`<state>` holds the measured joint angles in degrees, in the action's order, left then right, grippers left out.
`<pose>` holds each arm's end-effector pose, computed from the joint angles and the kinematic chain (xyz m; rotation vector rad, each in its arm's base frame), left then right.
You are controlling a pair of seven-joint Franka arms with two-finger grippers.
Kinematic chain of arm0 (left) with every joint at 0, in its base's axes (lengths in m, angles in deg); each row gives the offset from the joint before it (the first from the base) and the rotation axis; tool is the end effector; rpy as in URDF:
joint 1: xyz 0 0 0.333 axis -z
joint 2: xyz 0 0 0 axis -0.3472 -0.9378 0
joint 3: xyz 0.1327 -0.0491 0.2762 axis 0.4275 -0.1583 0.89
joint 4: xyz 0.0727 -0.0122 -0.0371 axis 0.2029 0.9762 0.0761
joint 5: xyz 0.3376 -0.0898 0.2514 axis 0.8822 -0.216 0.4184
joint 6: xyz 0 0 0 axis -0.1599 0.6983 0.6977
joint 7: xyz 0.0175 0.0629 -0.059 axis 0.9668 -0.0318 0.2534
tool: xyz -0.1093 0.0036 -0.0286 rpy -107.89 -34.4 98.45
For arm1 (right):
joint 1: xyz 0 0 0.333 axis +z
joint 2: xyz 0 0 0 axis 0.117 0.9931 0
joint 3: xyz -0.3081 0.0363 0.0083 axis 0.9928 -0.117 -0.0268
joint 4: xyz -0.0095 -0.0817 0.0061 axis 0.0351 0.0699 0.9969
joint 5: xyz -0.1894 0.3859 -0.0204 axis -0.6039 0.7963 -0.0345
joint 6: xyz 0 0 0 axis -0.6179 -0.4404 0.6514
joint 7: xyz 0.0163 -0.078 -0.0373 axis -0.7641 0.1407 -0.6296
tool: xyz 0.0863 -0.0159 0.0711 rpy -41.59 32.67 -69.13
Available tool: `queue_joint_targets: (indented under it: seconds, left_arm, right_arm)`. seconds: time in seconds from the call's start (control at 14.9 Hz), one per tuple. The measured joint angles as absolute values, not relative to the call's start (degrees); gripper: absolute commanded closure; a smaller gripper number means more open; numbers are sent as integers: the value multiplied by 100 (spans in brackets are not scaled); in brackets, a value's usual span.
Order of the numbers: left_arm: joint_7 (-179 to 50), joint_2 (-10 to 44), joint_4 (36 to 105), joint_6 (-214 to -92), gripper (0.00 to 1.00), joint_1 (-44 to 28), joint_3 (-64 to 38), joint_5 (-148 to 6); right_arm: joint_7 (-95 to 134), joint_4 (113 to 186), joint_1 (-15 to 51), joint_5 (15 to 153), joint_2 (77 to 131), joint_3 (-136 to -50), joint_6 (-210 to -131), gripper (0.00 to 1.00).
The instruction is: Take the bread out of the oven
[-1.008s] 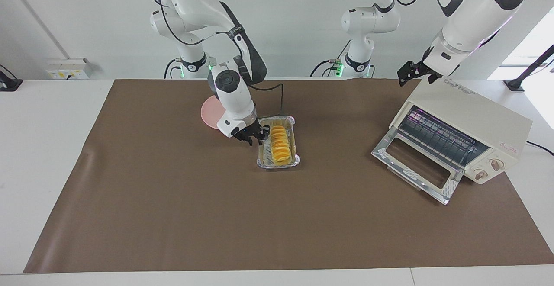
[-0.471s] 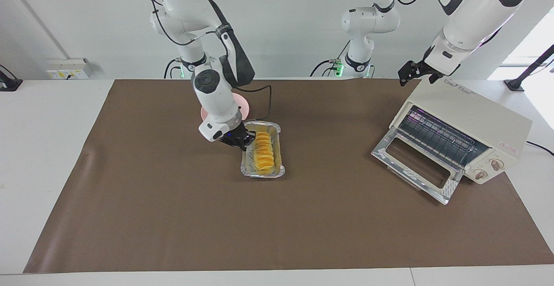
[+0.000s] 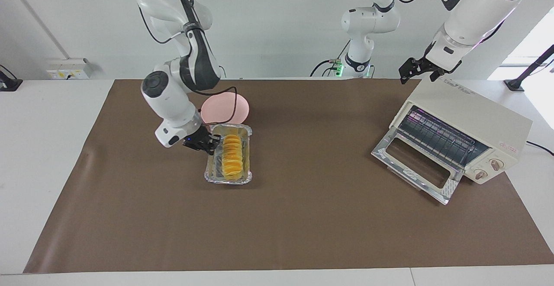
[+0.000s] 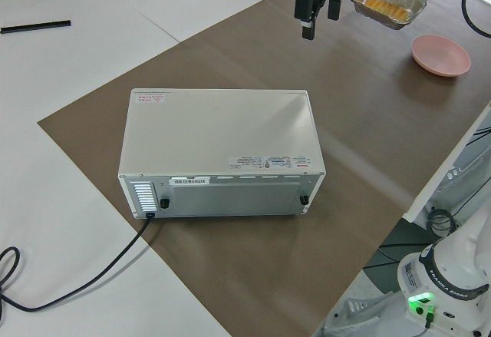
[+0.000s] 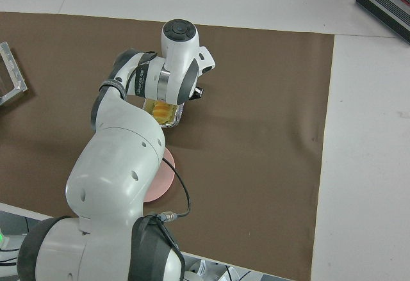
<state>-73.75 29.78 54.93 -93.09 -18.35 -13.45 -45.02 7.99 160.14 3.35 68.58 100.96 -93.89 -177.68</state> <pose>0.5499 -0.0558 0.5948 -3.0917 -0.0022 0.3382 0.6182 0.0611 0.3206 -2.8905 0.1831 0.0794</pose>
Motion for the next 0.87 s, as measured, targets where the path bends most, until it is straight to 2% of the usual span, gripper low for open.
queue_joint_targets:
  seconds: [0.2,0.27,0.34,0.4,0.61,0.87]
  left_arm:
    - [-7375,2978,5493,-9309,0,-1835,-1347,-4502]
    - [-7375,2978,5493,-9309,0,-1835,-1347,-4502]
    - [-7375,2978,5493,-9309,0,-1835,-1347,-4502]
    - [-7375,2978,5493,-9309,0,-1835,-1347,-4502]
    - [-7375,2978,5493,-9309,0,-1835,-1347,-4502]
    - [-7375,2978,5493,-9309,0,-1835,-1347,-4502]
  right_arm:
    - [799,16185,368,6970,10095,-9440,-17957,100]
    - [801,16257,375,6976,10095,-9442,-18038,73]
    - [804,16326,381,6977,10095,-9442,-18101,17]
    - [806,16362,383,6978,10094,-9442,-18111,0]
    - [814,16254,391,6977,10051,-9443,-17802,0]
    - [755,15656,662,6891,9950,-9445,-17206,0]
